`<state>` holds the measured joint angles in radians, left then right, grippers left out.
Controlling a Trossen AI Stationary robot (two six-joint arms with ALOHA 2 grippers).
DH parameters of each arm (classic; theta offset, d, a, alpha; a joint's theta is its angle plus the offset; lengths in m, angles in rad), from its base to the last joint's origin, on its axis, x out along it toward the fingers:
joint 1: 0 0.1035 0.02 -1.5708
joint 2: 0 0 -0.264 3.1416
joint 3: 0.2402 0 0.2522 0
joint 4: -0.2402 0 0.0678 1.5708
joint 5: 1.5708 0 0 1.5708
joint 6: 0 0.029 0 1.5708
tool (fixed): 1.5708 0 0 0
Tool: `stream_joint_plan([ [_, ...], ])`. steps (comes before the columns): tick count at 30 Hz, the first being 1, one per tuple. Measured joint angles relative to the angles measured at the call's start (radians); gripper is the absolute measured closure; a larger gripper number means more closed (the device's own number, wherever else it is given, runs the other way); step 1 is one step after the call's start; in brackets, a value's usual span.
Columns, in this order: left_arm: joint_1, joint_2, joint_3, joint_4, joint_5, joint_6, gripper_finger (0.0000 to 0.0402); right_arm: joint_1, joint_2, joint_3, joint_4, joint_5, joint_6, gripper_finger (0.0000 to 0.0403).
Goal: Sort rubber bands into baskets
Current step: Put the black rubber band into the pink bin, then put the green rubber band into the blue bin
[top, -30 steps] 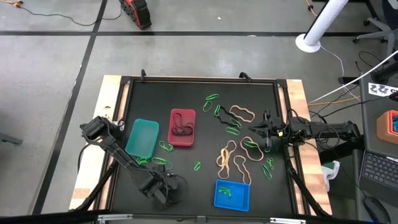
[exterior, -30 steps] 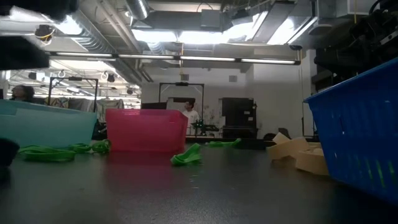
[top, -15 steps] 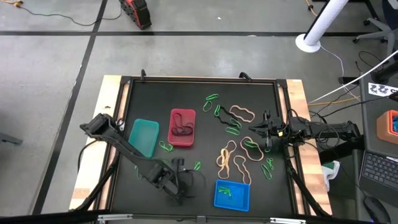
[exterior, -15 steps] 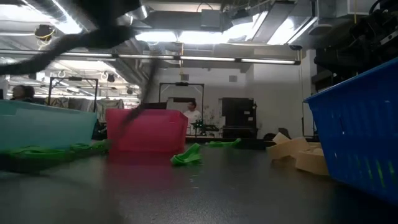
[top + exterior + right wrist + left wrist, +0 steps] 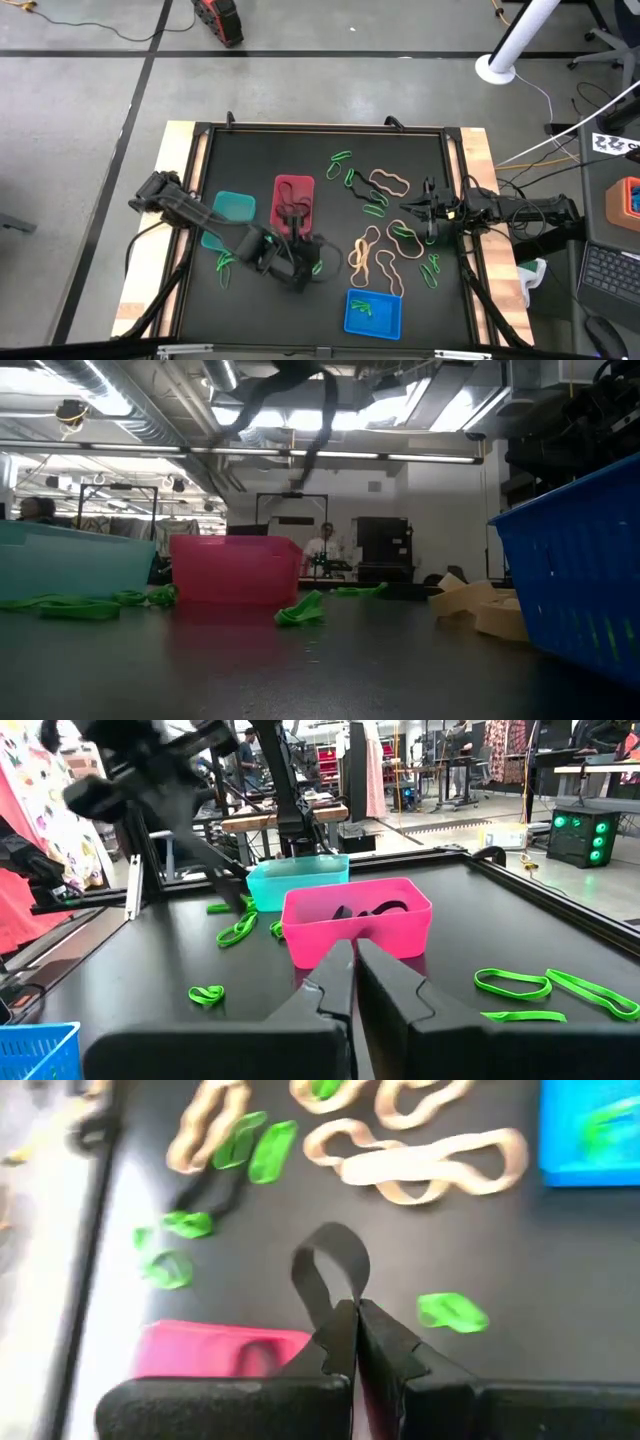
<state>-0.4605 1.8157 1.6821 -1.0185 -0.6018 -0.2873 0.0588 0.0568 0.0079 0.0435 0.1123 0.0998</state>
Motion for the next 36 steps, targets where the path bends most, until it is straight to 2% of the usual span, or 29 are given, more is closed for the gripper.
stream_joint_plan([
  [6, 0.074, -0.07, 0.0, -0.12, -0.119, -0.001, 0.0401, 0.0, 0.0, 0.0, -0.001, 0.0, 0.0, 0.0384],
  [12, 0.184, -0.082, -0.01, -0.181, -0.117, 0.003, 0.0398, 0.0, 0.0, 0.0, -0.001, 0.0, 0.0, 0.0384],
  [15, 0.24, -0.082, -0.048, -0.172, -0.083, 0.001, 0.0395, 0.0, 0.0, 0.0, -0.001, 0.0, 0.0, 0.0384],
  [24, 0.347, -0.081, -0.186, -0.139, 0.109, -0.077, 0.0385, 0.0, 0.0, 0.0, -0.001, 0.0, 0.0, 0.0384],
  [28, 0.363, -0.08, -0.21, -0.115, 0.138, -0.082, 0.0358, 0.0, 0.0, 0.0, -0.001, 0.0, 0.0, 0.0384],
  [36, 0.378, -0.079, -0.216, -0.049, 0.152, -0.079, 0.027, 0.0, 0.0, 0.0, -0.001, 0.0, 0.0, 0.0384],
])
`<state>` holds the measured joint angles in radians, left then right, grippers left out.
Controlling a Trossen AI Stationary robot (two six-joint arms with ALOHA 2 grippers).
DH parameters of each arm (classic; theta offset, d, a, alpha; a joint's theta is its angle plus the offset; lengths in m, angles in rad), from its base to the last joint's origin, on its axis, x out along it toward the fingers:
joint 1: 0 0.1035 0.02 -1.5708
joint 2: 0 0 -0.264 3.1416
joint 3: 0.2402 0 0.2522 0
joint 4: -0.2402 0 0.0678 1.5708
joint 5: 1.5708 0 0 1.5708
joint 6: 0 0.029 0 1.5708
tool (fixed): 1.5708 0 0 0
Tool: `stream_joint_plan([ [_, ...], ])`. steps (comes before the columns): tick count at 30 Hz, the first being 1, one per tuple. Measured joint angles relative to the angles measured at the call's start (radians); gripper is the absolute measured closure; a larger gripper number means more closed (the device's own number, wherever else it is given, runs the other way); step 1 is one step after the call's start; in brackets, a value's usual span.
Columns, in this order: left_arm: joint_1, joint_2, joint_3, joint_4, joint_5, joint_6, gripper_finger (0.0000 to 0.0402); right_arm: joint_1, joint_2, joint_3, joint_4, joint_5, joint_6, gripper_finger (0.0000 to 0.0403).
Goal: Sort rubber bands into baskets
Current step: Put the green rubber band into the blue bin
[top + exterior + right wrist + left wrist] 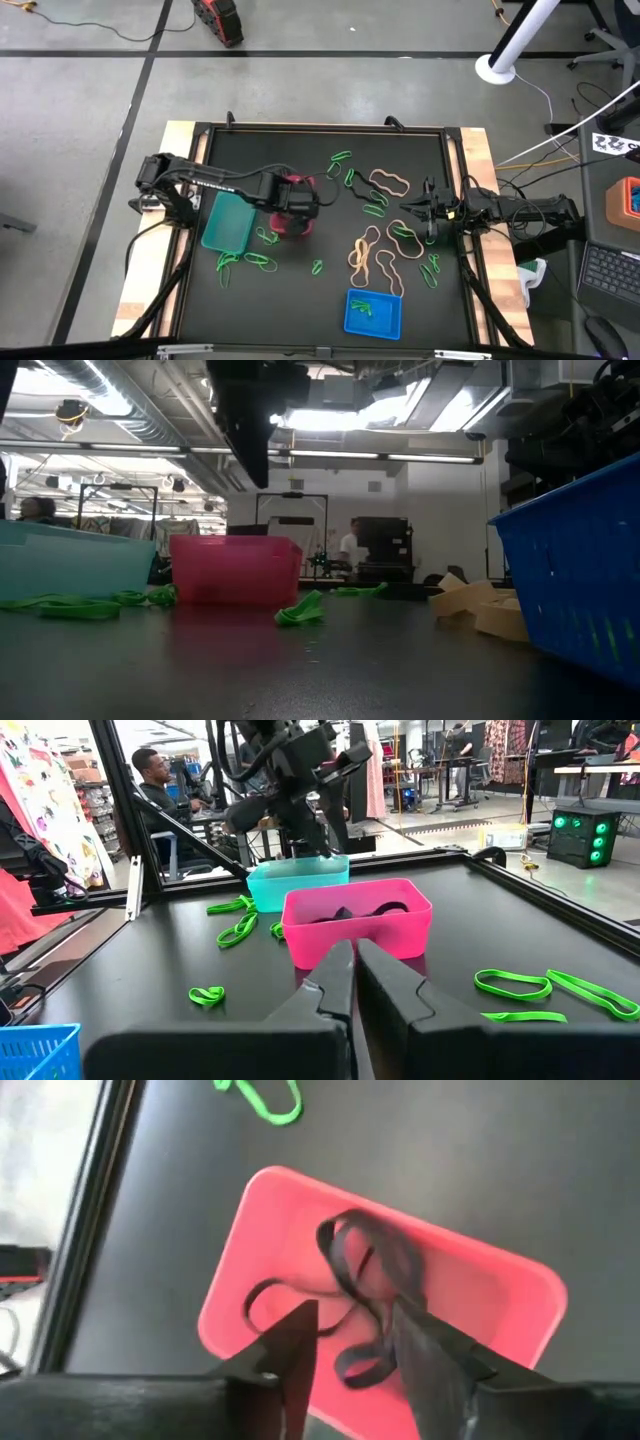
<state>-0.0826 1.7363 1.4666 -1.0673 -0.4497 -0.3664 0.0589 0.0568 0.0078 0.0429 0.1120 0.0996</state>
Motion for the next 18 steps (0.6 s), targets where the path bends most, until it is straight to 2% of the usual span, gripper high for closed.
stream_joint_plan([
  [3, -0.005, 0.0, 0.0, 0.05, 0.05, -0.009, 0.0253, 0.0, 0.0, 0.0, 0.0, 0.0, 0.0, 0.0384],
  [9, -0.061, 0.0, 0.0, 0.195, 0.249, -0.035, 0.0247, 0.0, 0.0, 0.0, 0.0, 0.0, 0.0, 0.0384],
  [18, -0.22, 0.029, 0.0, 0.349, 0.26, -0.099, 0.0247, 0.0, 0.0, 0.0, 0.0, 0.0, 0.0, 0.0384],
])
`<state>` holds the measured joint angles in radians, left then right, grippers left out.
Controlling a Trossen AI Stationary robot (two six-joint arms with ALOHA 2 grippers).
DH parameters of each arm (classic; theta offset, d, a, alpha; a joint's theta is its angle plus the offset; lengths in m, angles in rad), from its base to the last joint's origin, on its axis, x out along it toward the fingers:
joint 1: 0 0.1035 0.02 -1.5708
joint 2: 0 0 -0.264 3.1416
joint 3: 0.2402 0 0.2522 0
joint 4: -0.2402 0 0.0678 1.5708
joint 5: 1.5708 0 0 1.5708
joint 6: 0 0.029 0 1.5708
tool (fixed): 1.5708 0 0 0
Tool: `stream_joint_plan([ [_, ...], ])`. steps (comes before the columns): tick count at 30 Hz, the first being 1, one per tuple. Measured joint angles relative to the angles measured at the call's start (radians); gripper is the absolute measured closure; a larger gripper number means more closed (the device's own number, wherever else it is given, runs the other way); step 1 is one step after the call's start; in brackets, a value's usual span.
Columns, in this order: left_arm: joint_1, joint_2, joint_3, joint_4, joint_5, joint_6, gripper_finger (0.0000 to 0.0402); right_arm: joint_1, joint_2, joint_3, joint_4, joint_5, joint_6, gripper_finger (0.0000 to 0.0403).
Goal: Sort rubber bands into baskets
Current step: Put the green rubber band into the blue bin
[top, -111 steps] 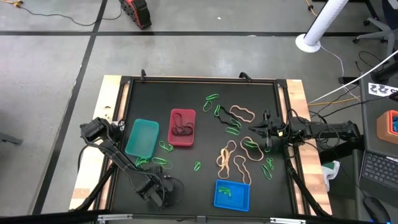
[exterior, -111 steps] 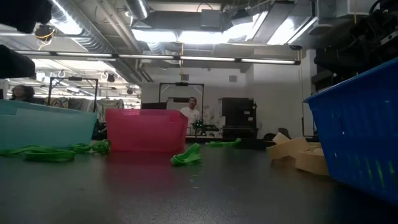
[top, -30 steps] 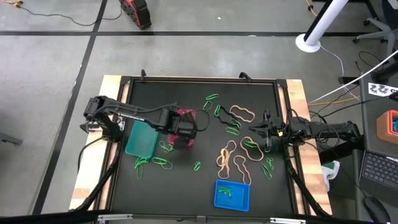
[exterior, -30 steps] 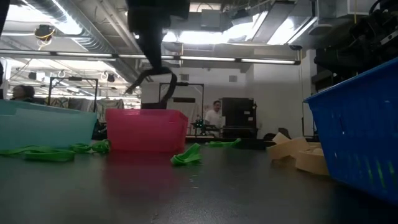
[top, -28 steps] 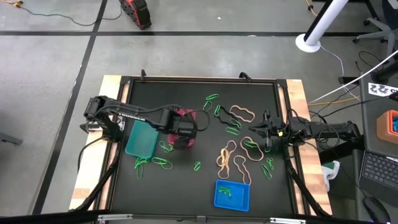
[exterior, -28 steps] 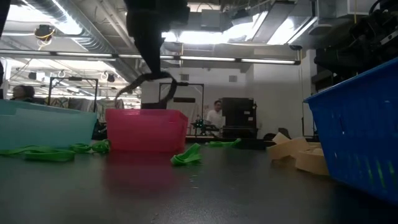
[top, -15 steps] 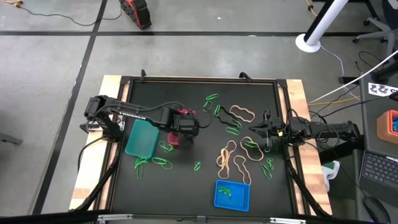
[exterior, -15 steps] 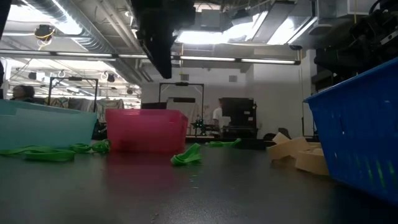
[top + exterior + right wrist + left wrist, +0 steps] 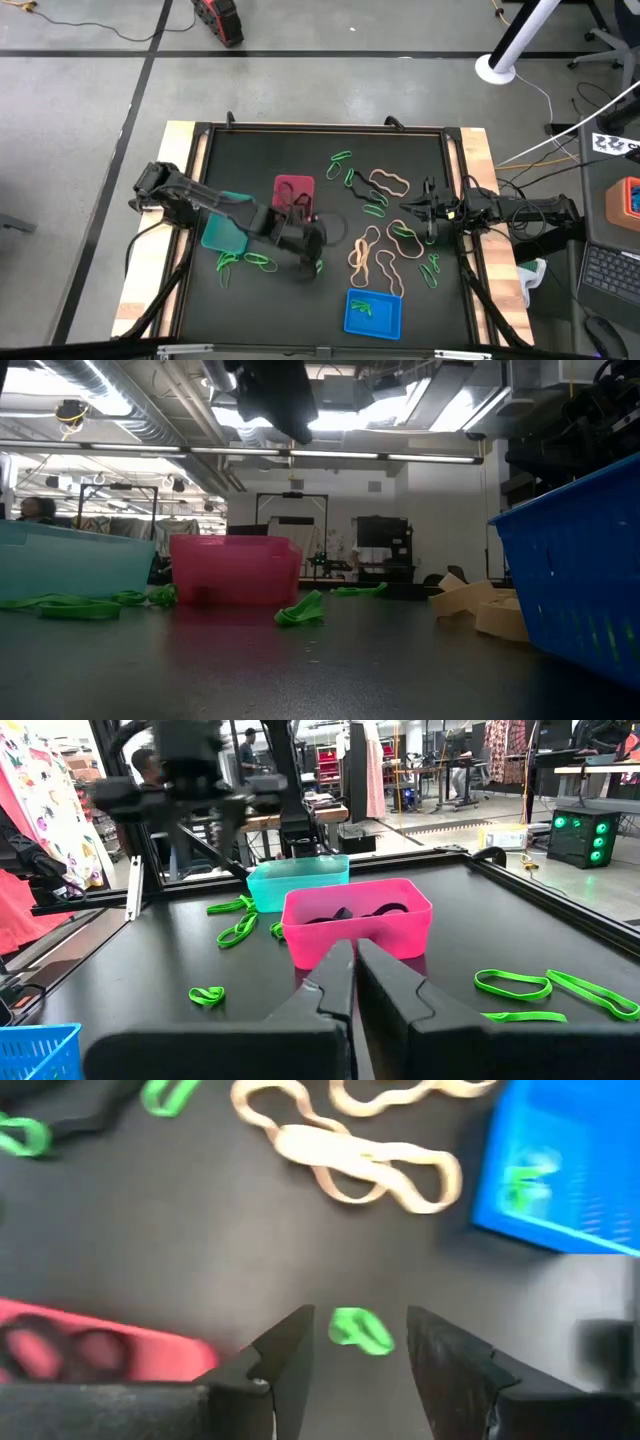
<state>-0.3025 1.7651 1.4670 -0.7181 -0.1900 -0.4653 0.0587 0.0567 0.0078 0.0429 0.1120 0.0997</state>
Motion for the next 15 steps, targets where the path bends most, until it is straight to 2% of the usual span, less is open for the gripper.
stream_joint_plan([
  [6, -0.092, 0.093, 0.0, 0.116, -0.039, -0.042, 0.0247, 0.0, 0.0, 0.0, 0.0, 0.0, 0.0, 0.0384],
  [11, -0.124, 0.165, 0.0, 0.135, -0.135, -0.221, 0.0246, 0.0, 0.0, 0.0, 0.0, 0.0, 0.0, 0.0384],
  [15, -0.127, 0.222, 0.0, 0.13, -0.148, -0.289, 0.0246, 0.0, 0.0, 0.0, 0.0, 0.0, 0.0, 0.0384],
])
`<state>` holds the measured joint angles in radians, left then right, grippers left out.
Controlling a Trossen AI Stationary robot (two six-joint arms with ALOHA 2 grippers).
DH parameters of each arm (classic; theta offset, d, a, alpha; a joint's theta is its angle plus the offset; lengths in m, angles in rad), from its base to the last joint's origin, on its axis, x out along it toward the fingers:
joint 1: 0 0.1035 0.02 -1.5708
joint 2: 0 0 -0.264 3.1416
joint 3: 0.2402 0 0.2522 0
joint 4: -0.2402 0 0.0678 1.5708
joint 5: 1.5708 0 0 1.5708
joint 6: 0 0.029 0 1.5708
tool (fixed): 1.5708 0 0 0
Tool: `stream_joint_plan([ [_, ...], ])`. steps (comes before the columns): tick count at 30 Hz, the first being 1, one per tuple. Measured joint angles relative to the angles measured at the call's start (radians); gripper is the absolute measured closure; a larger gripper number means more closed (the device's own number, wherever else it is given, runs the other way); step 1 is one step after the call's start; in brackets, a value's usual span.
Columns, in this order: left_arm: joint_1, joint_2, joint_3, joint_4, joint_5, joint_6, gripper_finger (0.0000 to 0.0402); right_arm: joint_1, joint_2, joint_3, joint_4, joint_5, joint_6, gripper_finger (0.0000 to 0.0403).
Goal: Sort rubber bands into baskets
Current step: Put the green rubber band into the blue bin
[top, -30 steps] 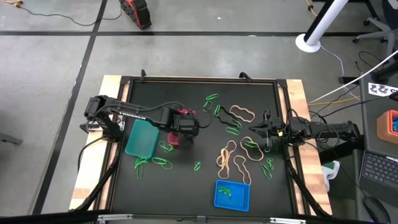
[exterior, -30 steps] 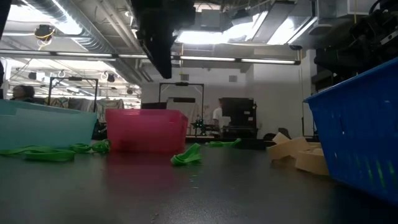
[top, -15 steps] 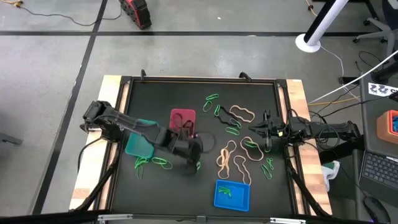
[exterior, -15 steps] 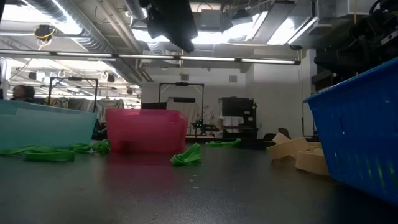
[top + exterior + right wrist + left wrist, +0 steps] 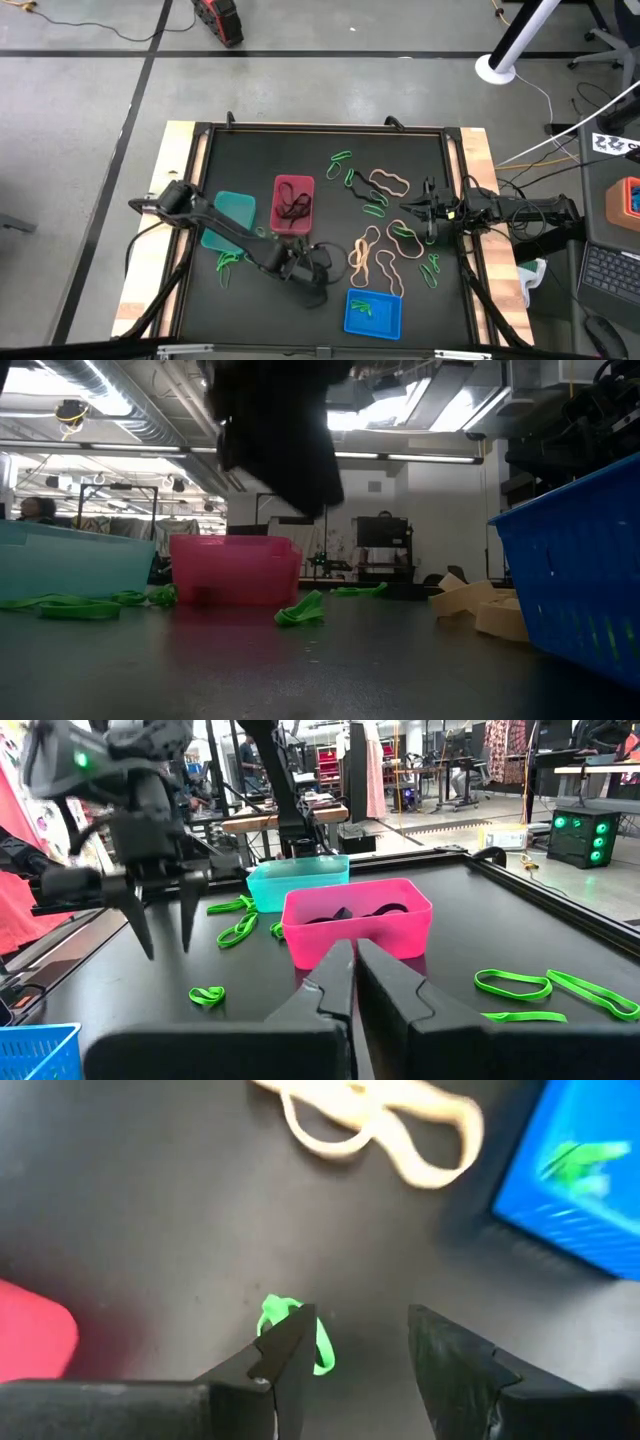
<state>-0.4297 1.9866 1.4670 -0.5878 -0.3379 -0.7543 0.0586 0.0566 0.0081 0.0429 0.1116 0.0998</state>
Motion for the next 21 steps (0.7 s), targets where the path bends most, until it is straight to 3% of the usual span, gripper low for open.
stream_joint_plan([
  [9, 0.024, 0.106, 0.0, -0.001, -0.064, -0.076, 0.0247, 0.0, 0.0, 0.0, 0.0, 0.0, 0.0, 0.0384],
  [21, 0.049, 0.123, -0.004, -0.017, -0.09, -0.095, 0.0247, 0.0, 0.0, 0.0, 0.0, 0.0, 0.0, 0.0384],
])
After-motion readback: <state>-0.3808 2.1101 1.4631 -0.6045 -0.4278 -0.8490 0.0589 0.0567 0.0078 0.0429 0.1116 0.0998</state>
